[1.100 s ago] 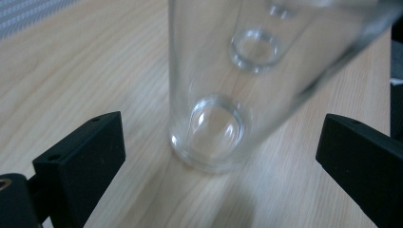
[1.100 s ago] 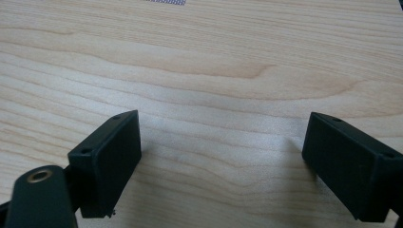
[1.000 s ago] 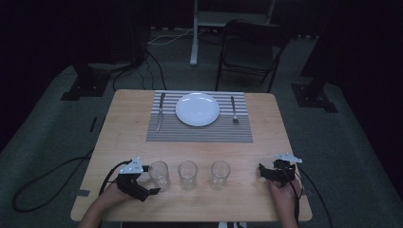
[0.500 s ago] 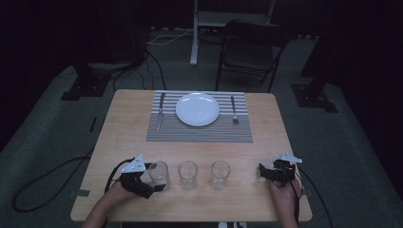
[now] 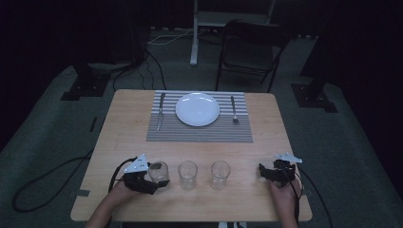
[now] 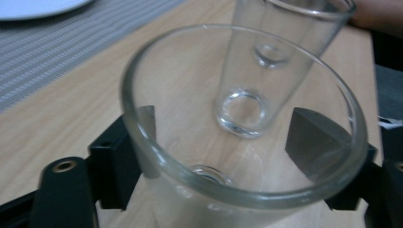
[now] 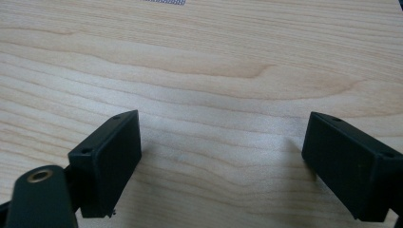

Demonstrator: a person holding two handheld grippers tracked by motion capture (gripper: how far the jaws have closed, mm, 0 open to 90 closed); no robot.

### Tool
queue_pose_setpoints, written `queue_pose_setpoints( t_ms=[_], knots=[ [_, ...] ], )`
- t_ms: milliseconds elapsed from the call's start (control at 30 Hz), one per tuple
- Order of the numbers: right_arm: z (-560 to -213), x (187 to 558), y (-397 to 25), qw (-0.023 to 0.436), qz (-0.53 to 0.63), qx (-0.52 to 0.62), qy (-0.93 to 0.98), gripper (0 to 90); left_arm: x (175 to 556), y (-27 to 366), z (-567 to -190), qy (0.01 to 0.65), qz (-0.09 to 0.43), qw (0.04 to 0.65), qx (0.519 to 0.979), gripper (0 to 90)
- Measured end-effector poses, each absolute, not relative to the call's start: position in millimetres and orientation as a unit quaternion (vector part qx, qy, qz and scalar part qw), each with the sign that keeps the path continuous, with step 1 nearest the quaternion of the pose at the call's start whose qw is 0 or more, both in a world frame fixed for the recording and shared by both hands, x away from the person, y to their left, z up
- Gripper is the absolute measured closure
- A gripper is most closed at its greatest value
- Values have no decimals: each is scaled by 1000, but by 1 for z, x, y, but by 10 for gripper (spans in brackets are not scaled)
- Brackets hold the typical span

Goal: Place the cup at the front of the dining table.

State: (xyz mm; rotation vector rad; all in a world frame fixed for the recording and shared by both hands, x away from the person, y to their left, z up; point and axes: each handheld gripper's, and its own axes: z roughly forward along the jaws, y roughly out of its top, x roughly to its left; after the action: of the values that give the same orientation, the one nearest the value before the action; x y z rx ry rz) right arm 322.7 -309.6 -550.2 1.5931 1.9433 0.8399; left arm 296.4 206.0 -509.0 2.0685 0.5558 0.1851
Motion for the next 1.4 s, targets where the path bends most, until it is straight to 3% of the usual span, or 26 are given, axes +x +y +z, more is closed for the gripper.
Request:
queue_pose_setpoints(
  t_ms=[933,1400],
  knots=[
    [-550,323,-310,244,308,583,711,128,307,206,-491,237,106,466,846,294],
    [-550,323,-310,244,307,582,712,129,338,201,-472,286,140,458,830,292]
  ],
)
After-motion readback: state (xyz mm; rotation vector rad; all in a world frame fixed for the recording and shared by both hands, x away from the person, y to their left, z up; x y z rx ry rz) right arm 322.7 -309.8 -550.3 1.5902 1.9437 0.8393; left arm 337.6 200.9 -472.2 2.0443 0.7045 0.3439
